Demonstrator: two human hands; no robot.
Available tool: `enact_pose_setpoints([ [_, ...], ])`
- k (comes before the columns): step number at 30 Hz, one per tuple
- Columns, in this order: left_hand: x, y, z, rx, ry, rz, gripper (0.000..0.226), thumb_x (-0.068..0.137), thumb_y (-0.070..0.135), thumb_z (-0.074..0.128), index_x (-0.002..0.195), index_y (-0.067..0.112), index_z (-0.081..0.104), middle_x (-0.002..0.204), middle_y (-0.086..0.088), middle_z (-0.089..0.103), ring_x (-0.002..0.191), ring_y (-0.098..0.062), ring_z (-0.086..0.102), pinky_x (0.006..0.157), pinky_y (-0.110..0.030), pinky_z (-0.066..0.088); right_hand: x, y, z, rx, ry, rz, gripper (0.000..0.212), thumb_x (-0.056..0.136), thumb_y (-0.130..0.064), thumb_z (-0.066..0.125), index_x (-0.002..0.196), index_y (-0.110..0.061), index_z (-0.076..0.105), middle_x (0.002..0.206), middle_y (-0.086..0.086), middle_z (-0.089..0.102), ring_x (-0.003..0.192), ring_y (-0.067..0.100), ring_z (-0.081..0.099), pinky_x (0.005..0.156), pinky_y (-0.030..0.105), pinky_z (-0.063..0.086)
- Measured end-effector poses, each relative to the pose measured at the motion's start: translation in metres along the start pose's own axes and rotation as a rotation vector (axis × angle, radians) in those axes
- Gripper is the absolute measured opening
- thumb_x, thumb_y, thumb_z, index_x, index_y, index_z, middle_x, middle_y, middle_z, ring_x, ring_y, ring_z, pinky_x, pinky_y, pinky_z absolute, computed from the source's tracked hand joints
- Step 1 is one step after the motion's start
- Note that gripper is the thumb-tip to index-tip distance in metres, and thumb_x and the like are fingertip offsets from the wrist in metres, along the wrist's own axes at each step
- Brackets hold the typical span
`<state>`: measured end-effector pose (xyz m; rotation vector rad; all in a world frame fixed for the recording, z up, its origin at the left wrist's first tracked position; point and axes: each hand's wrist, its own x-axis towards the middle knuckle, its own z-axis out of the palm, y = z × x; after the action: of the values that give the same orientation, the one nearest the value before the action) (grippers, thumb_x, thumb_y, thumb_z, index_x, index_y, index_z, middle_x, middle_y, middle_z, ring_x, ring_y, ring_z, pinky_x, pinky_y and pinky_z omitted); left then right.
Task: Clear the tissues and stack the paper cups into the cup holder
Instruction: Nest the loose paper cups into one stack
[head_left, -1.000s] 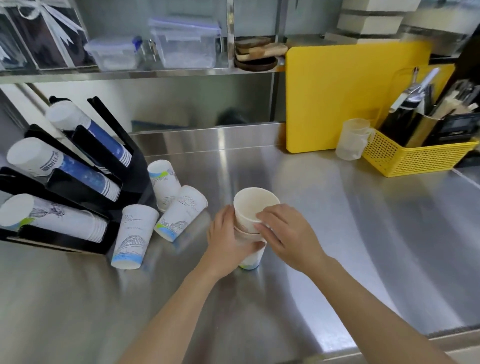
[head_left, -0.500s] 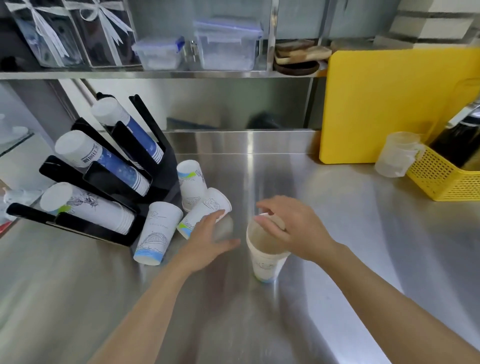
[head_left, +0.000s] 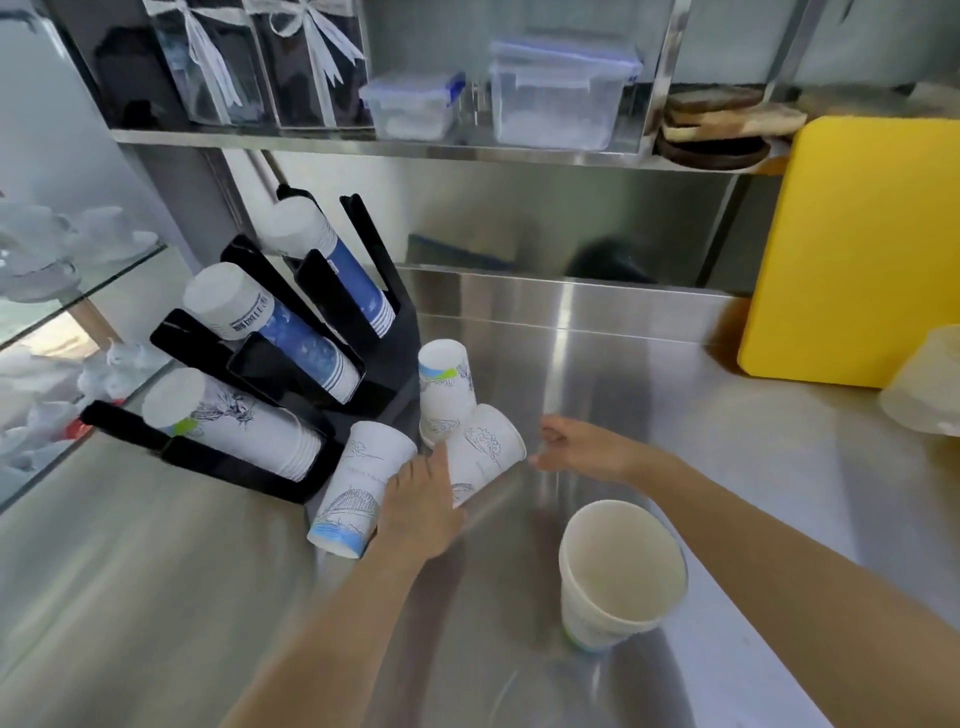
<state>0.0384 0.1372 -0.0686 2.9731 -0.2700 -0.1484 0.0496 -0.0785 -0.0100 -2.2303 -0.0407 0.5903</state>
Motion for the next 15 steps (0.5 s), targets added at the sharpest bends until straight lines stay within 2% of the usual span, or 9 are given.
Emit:
enact_pose_setpoints([
  [3,-0.001,0.001,0.005,-0.089,0.025,-0.016,0.084,0.082,0.042,0.059,0.143,0.008,0.012,0.136,-0.016,0.04,0.125,-0.032,0.039,0.103,-0.039,0.031,0.019,0.006,0.014,0.04,-0.038,-0.059,0.053,0.088,-0.025,0.06,0.135,-0.015,0.038,0.134,0.002,0.049,0.128,0.021,0.044,0.107,0.031,0.033],
  [6,-0.003,0.001,0.001,-0.182,0.051,-0.034,0.078,0.078,0.039,0.065,0.137,0.008,0.025,0.13,-0.015,0.045,0.12,-0.031,0.041,0.1,-0.037,0.032,0.024,0.005,0.02,0.151,-0.058,-0.106,0.037,0.088,-0.02,0.061,0.123,-0.018,0.051,0.123,-0.002,0.06,0.112,0.016,0.056,0.103,0.036,0.041],
  [8,-0.004,0.004,-0.009,-0.292,0.072,-0.054,0.072,0.075,0.036,0.069,0.13,0.008,0.034,0.126,-0.015,0.048,0.117,-0.031,0.044,0.098,-0.039,0.036,0.02,0.001,0.014,0.155,-0.016,-0.144,0.033,0.087,-0.019,0.062,0.118,-0.019,0.053,0.117,-0.001,0.062,0.107,0.016,0.058,0.101,0.038,0.043],
  [11,-0.005,0.016,-0.036,-0.479,0.127,-0.053,0.068,0.071,0.032,0.074,0.126,0.008,0.04,0.123,-0.015,0.05,0.113,-0.031,0.047,0.095,-0.044,0.042,0.003,-0.017,-0.011,0.038,0.135,-0.196,0.034,0.086,-0.023,0.063,0.118,-0.016,0.054,0.115,0.007,0.062,0.105,0.024,0.059,0.097,0.043,0.046],
  [13,-0.007,0.031,-0.06,-0.581,0.179,-0.002,0.068,0.072,0.033,0.073,0.127,0.012,0.039,0.126,-0.012,0.049,0.115,-0.029,0.047,0.096,-0.044,0.043,-0.017,-0.036,-0.029,0.012,0.29,-0.281,0.028,0.087,-0.026,0.061,0.113,-0.019,0.056,0.107,0.004,0.065,0.095,0.022,0.06,0.088,0.036,0.049],
  [15,-0.01,0.049,-0.086,-0.683,0.22,0.09,0.07,0.072,0.036,0.071,0.13,0.017,0.036,0.128,-0.006,0.049,0.116,-0.026,0.048,0.096,-0.047,0.044,-0.042,-0.057,-0.045,0.047,0.491,-0.408,0.02,0.087,-0.025,0.061,0.106,-0.022,0.057,0.094,-0.003,0.063,0.082,0.015,0.057,0.077,0.02,0.045],
])
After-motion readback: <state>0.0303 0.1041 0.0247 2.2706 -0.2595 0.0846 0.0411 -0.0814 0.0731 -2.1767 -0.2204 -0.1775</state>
